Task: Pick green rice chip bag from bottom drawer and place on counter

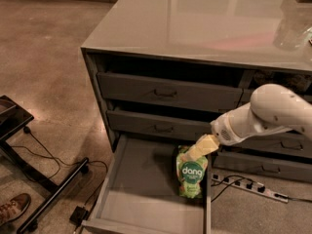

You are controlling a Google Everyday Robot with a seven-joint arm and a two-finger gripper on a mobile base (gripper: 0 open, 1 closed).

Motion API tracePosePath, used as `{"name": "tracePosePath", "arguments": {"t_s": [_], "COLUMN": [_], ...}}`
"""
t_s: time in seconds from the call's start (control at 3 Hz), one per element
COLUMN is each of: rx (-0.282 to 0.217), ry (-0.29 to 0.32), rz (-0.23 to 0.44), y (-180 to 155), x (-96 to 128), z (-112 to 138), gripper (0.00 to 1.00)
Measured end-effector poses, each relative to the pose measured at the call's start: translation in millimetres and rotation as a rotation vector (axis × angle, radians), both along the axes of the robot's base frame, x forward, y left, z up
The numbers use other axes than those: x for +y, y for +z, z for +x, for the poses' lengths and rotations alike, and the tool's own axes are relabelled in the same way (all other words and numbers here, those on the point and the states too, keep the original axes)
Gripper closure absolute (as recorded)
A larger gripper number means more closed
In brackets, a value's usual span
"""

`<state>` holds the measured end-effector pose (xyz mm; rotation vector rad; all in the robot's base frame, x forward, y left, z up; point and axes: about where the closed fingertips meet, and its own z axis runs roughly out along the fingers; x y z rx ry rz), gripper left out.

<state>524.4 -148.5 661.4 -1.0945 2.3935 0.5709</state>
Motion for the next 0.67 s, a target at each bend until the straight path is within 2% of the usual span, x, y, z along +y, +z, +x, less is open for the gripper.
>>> {"name": "tracePosePath", "arguments": {"t_s": [0.33,0.67], "rx": [0.029,0.027], "ry": [-0.097,-0.227], "rz": [0.188,0.360], "y": [-59.0,-105.2], "x": [2.5,-7.4], "z": [8.6,16.5], "gripper": [0.00,0.00]}}
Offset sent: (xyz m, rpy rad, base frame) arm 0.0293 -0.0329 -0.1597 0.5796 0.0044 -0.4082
